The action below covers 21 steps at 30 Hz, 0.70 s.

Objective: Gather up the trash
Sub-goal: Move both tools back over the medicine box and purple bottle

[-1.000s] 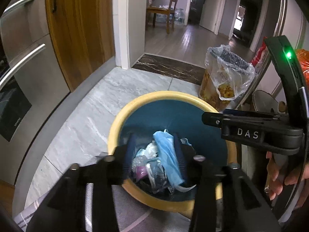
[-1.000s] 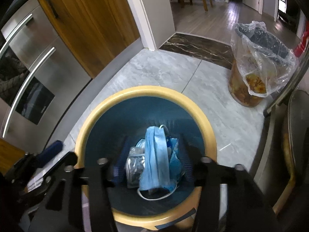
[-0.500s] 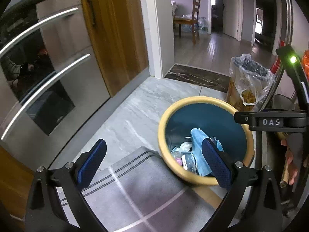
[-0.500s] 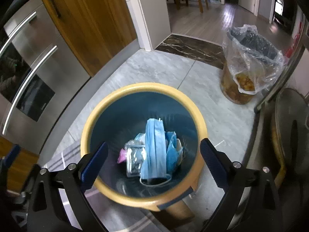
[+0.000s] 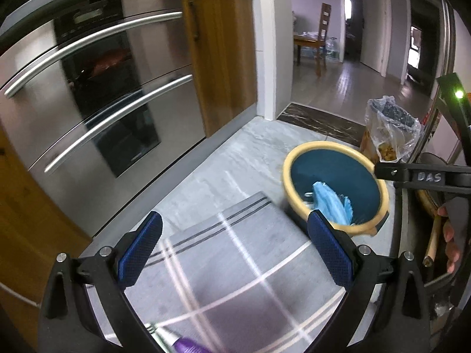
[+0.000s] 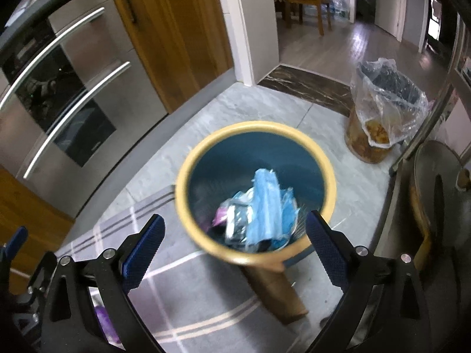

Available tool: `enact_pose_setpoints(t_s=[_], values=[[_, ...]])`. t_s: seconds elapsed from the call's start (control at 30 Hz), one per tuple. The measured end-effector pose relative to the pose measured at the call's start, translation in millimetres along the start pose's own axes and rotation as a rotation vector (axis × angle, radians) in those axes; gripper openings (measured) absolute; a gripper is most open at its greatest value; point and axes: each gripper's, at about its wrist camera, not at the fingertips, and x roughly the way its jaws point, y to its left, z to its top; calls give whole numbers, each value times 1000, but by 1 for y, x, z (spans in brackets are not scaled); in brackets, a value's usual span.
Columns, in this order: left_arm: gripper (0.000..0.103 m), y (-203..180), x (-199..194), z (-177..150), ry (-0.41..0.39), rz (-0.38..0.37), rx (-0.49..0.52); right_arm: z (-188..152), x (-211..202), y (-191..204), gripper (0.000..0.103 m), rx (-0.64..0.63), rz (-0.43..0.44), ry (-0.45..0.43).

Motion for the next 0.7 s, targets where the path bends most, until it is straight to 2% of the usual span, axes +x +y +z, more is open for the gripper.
enact_pose_setpoints(t_s=[0.1,0.23,0.37,0.43,0.53,0.7], values=[[97,20,-14,-16,16,8,-30,-13,-13,13,96,3,30,-9],[97,43,-31,-39,40,23,-66,-29,-22,37,96,-55,42,-10],[97,68,-49,-63,52,70,-101,-49,-28,65,96,-127,60,-2],[97,83,-57,-76,55,82,-145,-58,-30,78,96,-152,70,4],[97,103,-63,-90,65,103,-203,-73,-29,99,96,-199,85,12],[97,126,-67,-109,61,154,-217,-90,-22,129,96,-249,102,28]])
